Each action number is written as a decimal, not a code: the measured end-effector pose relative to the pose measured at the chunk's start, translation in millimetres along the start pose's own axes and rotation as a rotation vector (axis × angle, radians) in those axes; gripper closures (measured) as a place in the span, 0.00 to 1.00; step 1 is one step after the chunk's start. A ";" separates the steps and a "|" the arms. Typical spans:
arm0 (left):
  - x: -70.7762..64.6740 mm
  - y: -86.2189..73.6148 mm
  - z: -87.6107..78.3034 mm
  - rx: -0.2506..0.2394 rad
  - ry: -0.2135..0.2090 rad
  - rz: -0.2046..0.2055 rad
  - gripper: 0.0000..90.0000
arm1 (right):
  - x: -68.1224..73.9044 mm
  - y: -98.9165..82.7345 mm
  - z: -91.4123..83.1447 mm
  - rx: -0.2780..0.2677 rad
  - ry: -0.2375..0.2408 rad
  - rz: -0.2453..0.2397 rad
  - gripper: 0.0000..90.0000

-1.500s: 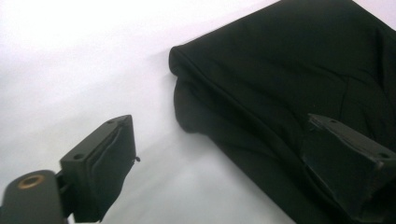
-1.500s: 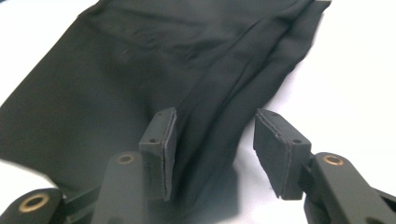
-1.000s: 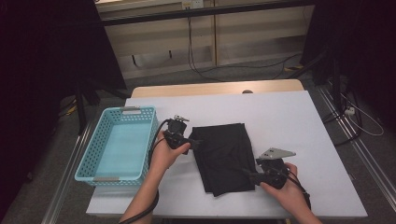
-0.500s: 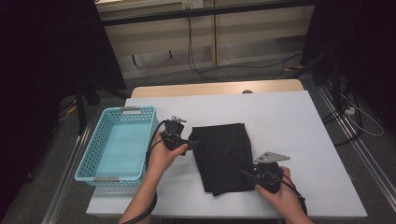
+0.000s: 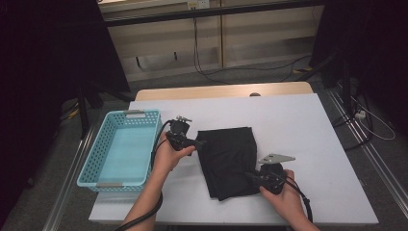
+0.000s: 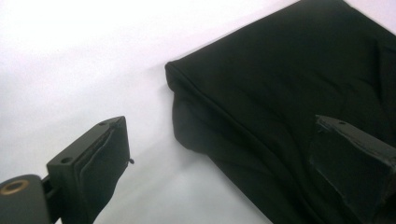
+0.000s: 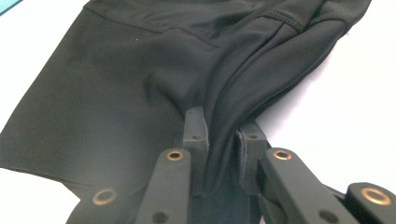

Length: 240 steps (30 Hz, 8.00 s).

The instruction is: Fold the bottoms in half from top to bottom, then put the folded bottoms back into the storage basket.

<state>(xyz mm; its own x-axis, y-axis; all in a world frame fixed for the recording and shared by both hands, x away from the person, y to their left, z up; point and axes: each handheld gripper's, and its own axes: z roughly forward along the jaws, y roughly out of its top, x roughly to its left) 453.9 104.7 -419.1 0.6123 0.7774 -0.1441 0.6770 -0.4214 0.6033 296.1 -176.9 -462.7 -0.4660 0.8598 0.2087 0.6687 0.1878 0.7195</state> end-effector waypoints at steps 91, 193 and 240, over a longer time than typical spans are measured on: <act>14.7 105.7 -25.8 0.442 0.126 -0.062 0.91 | 26.2 27.8 -14.4 -0.186 0.064 -0.087 0.89; 43.1 187.8 -166.8 0.508 0.248 -0.223 0.91 | 123.6 90.0 -8.1 -0.483 0.116 -0.241 0.90; 74.1 182.7 -221.5 0.447 0.290 -0.286 0.92 | 155.6 120.1 -6.4 -0.537 0.185 -0.271 0.90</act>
<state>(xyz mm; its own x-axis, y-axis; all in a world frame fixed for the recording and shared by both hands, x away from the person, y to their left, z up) 532.5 188.8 -145.9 0.2874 0.9578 0.0058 0.9428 -0.2839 0.1747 300.3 -23.6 -339.6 -0.7029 0.7096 0.0484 0.1506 0.0820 0.9852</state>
